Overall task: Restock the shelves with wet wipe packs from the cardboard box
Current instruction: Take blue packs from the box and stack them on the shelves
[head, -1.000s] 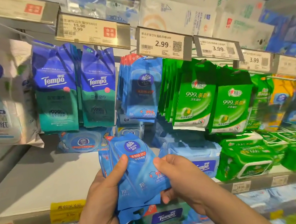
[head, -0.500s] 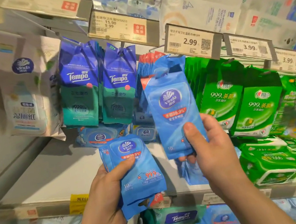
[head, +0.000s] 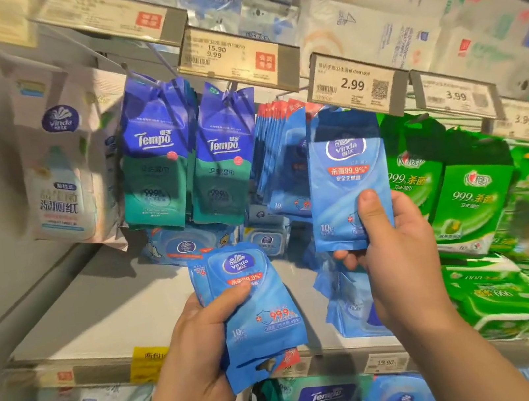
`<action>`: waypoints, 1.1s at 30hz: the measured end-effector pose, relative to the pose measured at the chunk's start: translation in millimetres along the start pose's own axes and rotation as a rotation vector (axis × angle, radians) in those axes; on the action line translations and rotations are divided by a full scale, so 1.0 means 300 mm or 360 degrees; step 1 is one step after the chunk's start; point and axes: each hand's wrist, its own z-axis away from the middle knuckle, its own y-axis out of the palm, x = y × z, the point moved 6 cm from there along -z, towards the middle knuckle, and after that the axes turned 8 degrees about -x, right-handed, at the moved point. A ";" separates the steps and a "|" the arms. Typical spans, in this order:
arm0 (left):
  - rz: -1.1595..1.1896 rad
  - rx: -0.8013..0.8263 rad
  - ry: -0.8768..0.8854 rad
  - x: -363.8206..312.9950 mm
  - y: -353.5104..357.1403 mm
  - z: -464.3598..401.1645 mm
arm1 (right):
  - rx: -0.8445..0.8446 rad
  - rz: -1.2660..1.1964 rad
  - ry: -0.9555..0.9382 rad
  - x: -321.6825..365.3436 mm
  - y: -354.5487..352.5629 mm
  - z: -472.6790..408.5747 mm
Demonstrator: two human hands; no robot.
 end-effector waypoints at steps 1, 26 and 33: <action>0.0003 0.0001 -0.0003 0.001 0.002 0.003 | -0.0004 0.0011 0.0011 -0.007 0.000 -0.002; 0.0058 -0.0049 0.0022 -0.007 -0.037 0.036 | -0.0025 -0.0179 0.0607 -0.121 0.097 0.012; 0.0009 -0.0010 0.0085 -0.001 -0.023 0.034 | 0.0456 0.0306 0.0924 -0.208 0.073 0.162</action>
